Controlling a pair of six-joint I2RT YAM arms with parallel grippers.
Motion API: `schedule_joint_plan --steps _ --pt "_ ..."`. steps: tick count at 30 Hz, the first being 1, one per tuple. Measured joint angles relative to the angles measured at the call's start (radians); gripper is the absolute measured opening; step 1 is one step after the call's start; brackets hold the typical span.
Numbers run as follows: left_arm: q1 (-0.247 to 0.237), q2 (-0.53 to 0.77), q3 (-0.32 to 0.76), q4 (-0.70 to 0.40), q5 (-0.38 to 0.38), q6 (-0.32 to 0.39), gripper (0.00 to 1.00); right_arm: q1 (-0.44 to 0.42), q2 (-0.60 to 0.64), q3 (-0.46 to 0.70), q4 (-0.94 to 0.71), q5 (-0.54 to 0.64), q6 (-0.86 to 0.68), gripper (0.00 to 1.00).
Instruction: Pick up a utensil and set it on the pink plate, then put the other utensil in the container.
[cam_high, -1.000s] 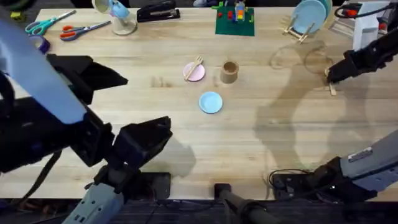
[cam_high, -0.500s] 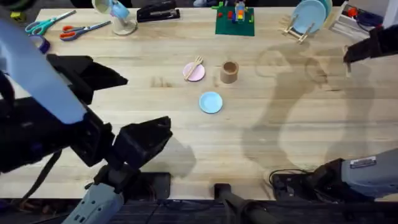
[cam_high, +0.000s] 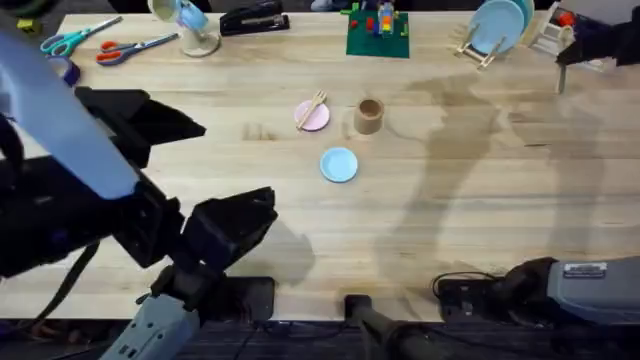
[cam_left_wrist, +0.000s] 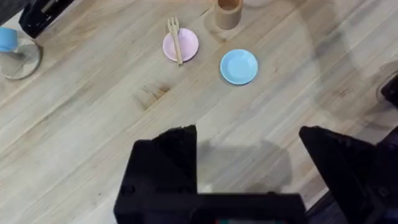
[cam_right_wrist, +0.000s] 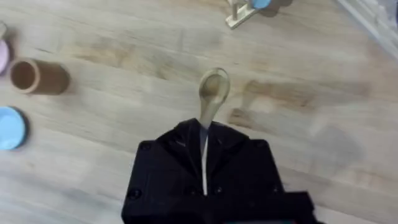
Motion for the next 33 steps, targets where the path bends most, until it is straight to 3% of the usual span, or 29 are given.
schedule_joint_plan --steps 12,17,30,33 --pt "0.000 0.000 0.000 0.000 0.000 0.000 0.993 0.000 0.000 0.000 -0.029 -0.020 0.188 0.029" --pt "0.000 0.000 0.000 0.000 0.000 0.000 0.993 0.000 0.000 0.000 -0.052 -0.042 0.184 0.029" --pt "0.000 0.000 0.000 0.000 0.000 0.000 0.993 0.001 0.043 0.000 -0.067 -0.379 -0.276 0.029" --pt "0.000 0.000 0.000 0.000 0.000 0.000 0.993 0.001 0.071 0.000 -0.107 -0.503 -0.413 0.029"
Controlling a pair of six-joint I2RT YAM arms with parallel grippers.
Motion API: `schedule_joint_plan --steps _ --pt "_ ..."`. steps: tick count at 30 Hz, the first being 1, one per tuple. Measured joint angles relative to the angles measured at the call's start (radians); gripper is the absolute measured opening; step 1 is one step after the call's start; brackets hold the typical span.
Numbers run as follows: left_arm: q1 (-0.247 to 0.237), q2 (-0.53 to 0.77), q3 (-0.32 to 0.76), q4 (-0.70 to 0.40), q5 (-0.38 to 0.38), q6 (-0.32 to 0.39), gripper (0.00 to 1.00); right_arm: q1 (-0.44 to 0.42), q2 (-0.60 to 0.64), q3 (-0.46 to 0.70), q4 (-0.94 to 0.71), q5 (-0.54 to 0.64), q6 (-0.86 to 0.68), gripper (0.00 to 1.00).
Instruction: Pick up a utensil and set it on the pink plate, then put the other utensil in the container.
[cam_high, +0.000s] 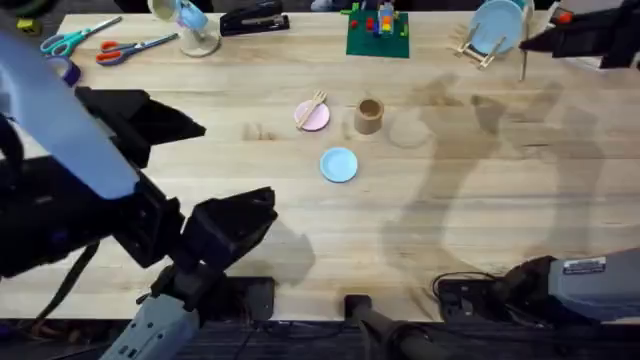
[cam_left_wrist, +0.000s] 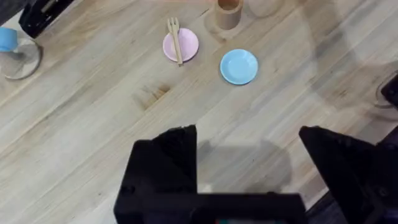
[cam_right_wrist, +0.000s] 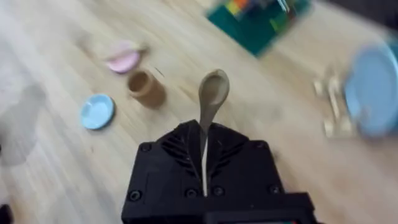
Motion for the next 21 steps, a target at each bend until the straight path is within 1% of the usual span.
schedule_joint_plan --steps 5,7,9,13,16,21 --pt "0.000 0.000 0.000 0.000 0.000 0.000 0.993 0.001 0.014 0.000 -0.027 -0.245 -0.274 0.031" --pt "0.000 0.000 0.000 0.000 0.000 0.000 0.992 0.003 0.014 0.000 -0.027 -0.320 -0.357 0.031" --pt "0.000 0.000 0.000 0.000 0.000 0.000 0.993 0.010 0.014 0.000 -0.028 -0.367 -0.415 0.031" --pt "0.000 0.000 0.000 0.000 0.000 0.000 0.992 0.050 0.014 0.000 -0.044 -0.408 -0.470 0.031" --pt "0.000 0.000 0.000 0.000 0.000 0.000 0.993 0.109 0.014 0.000 -0.047 -0.419 -0.498 0.031" --pt "0.000 0.000 0.000 0.000 0.000 0.000 0.993 0.215 0.014 0.000 -0.044 -0.430 -0.585 0.031"
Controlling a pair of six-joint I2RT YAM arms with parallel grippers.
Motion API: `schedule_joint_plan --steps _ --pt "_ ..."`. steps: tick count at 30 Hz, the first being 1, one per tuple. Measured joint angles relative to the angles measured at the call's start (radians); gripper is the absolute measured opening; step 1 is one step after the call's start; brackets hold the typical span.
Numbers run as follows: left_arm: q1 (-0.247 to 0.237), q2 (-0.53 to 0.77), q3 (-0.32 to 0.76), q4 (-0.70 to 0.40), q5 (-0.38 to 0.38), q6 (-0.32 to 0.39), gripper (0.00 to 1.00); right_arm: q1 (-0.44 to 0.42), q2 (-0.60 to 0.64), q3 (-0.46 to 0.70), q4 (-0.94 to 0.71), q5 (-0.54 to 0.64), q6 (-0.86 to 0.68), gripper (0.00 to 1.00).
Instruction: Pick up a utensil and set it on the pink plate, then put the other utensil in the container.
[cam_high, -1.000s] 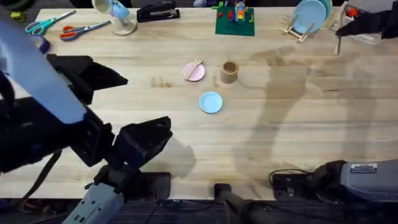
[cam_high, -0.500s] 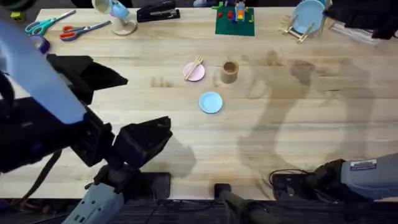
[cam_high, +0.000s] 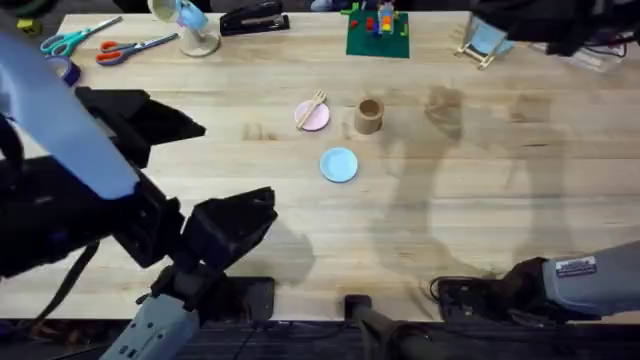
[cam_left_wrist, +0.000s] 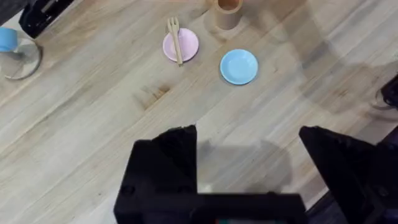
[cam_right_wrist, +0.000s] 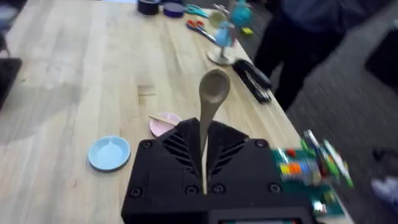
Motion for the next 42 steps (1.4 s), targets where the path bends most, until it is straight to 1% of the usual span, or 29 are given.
schedule_joint_plan --steps 6,11,17,24,30,36,42 --pt "0.000 0.000 0.000 0.000 0.000 0.000 0.993 0.108 0.017 0.000 0.024 -0.012 -0.063 0.031" --pt "0.000 0.000 0.000 0.000 0.000 0.000 0.993 0.151 0.076 0.000 0.025 -0.017 -0.078 0.031" --pt "0.000 0.000 0.000 0.000 0.000 0.000 0.993 0.180 0.157 0.000 0.026 -0.022 -0.121 0.031" --pt "0.000 0.000 0.000 0.000 0.000 0.000 0.992 0.185 0.261 0.000 0.028 -0.066 -0.177 0.031" --pt "0.000 0.000 0.000 0.000 0.000 0.000 0.993 0.193 0.348 0.000 0.031 -0.072 -0.203 0.031" --pt "0.000 0.000 0.000 0.000 0.000 0.000 0.993 0.232 0.392 0.000 0.034 -0.073 -0.218 0.031" --pt "0.000 0.000 0.000 0.000 0.000 0.000 0.993 0.274 0.401 0.000 0.060 -0.073 -0.230 0.031"
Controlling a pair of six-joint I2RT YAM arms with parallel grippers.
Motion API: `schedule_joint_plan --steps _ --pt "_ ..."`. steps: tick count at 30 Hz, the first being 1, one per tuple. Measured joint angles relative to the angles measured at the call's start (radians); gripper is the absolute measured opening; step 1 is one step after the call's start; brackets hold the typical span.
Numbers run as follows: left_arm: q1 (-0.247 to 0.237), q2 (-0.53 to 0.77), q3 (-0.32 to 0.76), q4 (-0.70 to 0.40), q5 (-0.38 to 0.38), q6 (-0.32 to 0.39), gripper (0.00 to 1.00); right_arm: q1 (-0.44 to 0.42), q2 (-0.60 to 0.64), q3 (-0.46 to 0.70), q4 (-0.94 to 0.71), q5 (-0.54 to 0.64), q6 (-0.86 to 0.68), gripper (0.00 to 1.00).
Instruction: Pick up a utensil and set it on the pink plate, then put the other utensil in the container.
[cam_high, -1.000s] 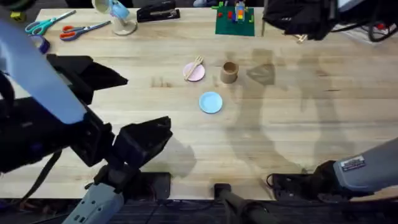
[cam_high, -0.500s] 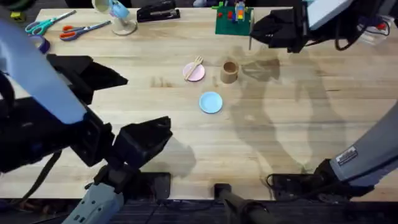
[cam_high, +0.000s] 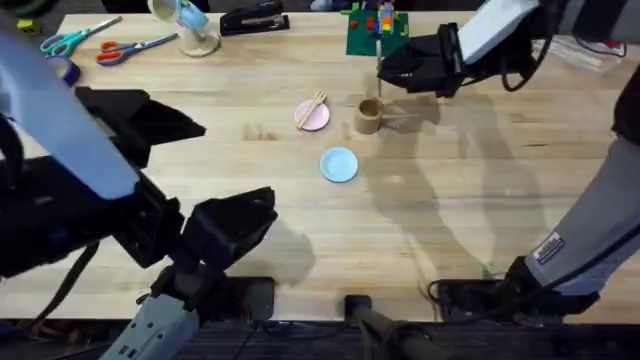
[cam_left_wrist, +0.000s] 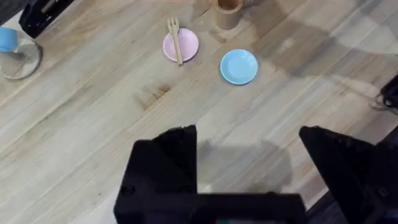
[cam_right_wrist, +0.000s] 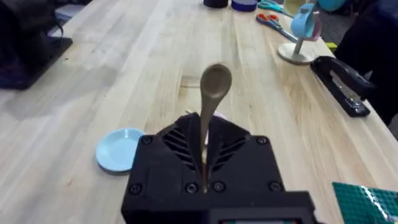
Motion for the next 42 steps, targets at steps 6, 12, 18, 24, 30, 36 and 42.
schedule_joint_plan --steps 6,12,18,24,30,36,42 --pt "0.000 0.000 0.000 0.000 0.000 0.000 0.993 0.011 0.039 0.000 0.027 0.000 -0.002 0.031" --pt "0.000 0.000 0.000 0.000 0.000 0.000 0.993 0.011 0.075 0.000 0.043 0.000 -0.002 0.031" --pt "0.000 0.000 0.000 0.000 0.000 0.000 0.993 0.016 0.084 0.000 0.054 0.000 -0.002 0.031" --pt "0.000 0.000 0.000 0.000 0.000 0.000 0.992 0.019 0.158 0.000 0.066 0.000 -0.003 0.031" --pt "0.000 0.000 0.000 0.000 0.000 0.000 0.993 0.019 0.208 0.000 0.079 0.000 -0.002 0.031" --pt "0.000 0.000 0.000 0.000 0.000 0.000 0.993 0.019 0.217 0.000 0.080 0.000 -0.002 0.031" --pt "0.000 0.000 0.000 0.000 0.000 0.000 0.992 0.019 0.217 0.000 0.080 0.000 -0.002 0.108"
